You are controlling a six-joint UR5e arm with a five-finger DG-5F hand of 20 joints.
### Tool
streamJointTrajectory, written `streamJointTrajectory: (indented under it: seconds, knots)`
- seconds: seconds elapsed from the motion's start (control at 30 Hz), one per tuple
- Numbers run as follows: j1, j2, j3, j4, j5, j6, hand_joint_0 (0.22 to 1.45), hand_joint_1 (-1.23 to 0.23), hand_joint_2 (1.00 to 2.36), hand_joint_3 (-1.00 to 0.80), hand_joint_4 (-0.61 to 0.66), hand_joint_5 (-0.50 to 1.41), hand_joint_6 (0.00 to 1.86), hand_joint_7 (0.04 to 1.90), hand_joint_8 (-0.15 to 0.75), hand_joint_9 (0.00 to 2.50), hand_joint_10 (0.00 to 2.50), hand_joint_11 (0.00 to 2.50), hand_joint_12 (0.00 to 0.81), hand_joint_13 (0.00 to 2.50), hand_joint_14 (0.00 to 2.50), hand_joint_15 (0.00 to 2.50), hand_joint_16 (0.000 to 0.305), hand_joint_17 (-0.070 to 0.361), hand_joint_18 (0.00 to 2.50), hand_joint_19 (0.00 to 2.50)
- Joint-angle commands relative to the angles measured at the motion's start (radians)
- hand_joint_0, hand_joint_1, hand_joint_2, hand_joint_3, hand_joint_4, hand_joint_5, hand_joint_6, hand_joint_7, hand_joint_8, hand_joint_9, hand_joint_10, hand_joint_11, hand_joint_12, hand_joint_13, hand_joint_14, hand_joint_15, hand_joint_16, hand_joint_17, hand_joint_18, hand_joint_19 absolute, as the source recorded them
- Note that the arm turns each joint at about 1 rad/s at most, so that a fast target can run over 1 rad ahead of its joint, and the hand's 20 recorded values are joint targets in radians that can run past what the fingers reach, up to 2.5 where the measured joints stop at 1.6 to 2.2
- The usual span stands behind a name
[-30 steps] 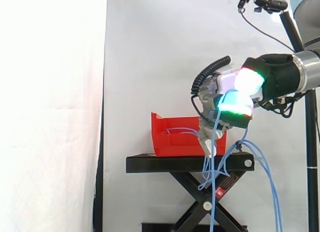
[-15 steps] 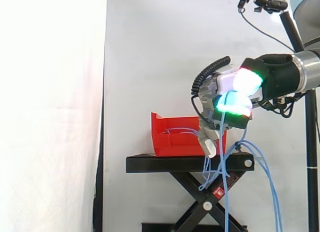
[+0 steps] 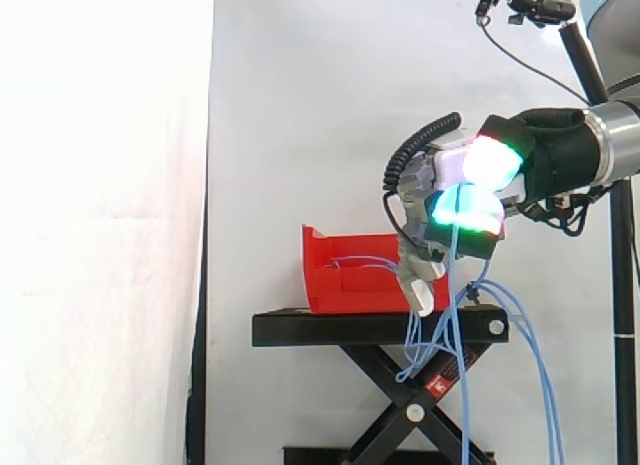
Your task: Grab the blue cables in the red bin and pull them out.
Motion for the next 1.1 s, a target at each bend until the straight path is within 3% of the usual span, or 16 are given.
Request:
streamJointTrajectory:
  seconds: [0.0, 1.07]
  knots:
    - [0.000, 0.000, 0.000, 0.000, 0.000, 0.000, 0.75, -0.73, 1.00, -1.00, 0.23, 0.91, 0.42, 0.62, 0.293, 0.95, 0.03, 0.72, 0.351, 0.79, 0.02, 0.60, 0.044, 0.099, 0.54, 0.63]
    - [-0.001, 0.000, 0.000, 0.000, 0.002, 0.003, 0.74, -0.78, 1.00, -1.00, 0.23, 0.93, 0.38, 0.65, 0.300, 0.95, 0.03, 0.72, 0.358, 0.80, 0.02, 0.60, 0.044, 0.100, 0.54, 0.62]
